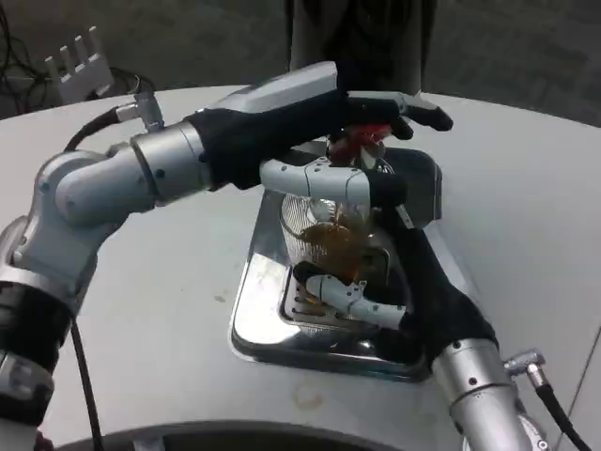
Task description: Grasp the cup under the faucet to collect the drink, then remove the cup.
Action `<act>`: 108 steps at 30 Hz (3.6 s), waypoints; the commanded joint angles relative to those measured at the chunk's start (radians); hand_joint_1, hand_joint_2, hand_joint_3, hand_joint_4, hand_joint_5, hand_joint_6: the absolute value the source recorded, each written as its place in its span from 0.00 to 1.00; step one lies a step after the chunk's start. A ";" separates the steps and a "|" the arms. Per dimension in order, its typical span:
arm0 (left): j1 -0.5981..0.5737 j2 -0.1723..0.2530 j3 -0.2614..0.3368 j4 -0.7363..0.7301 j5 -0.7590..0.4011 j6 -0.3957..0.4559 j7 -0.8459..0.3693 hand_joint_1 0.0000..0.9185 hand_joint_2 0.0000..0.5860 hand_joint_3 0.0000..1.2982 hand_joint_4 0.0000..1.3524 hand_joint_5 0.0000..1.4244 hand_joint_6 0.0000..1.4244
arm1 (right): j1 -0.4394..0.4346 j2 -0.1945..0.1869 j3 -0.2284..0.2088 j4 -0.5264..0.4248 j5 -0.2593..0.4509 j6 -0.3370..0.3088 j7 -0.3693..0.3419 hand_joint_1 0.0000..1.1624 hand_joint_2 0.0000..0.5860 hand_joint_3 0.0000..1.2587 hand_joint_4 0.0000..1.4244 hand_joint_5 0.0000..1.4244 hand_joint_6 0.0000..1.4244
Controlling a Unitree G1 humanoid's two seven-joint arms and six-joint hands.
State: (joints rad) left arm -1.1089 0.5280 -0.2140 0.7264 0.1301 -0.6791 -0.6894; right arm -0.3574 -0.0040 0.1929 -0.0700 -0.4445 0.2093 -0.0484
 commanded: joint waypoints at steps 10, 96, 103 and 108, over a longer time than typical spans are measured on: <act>0.023 0.051 0.006 0.014 0.030 0.049 -0.028 0.00 0.00 0.17 0.10 0.14 0.14 | -0.081 0.049 0.019 0.093 0.012 0.004 -0.040 0.62 0.34 0.00 0.01 0.05 0.01; 0.057 0.057 0.076 -0.097 -0.038 0.158 -0.026 0.00 0.00 0.18 0.14 0.18 0.17 | -0.129 0.170 0.104 0.240 0.011 0.042 -0.282 0.56 0.37 0.00 0.04 0.09 0.01; 0.074 0.037 0.104 -0.151 -0.077 0.212 -0.015 0.00 0.02 0.19 0.16 0.20 0.19 | -0.137 0.184 0.114 0.268 0.006 0.045 -0.319 0.56 0.37 0.00 0.05 0.10 0.02; 0.084 0.023 0.128 -0.177 -0.102 0.247 -0.006 0.00 0.03 0.20 0.18 0.23 0.22 | -0.152 0.195 0.121 0.295 0.010 0.040 -0.357 0.56 0.37 0.00 0.07 0.12 0.03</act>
State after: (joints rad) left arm -1.0491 0.5451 -0.1232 0.5598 0.0443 -0.4626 -0.7234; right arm -0.4871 0.1083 0.3116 0.1964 -0.4442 0.2498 -0.3874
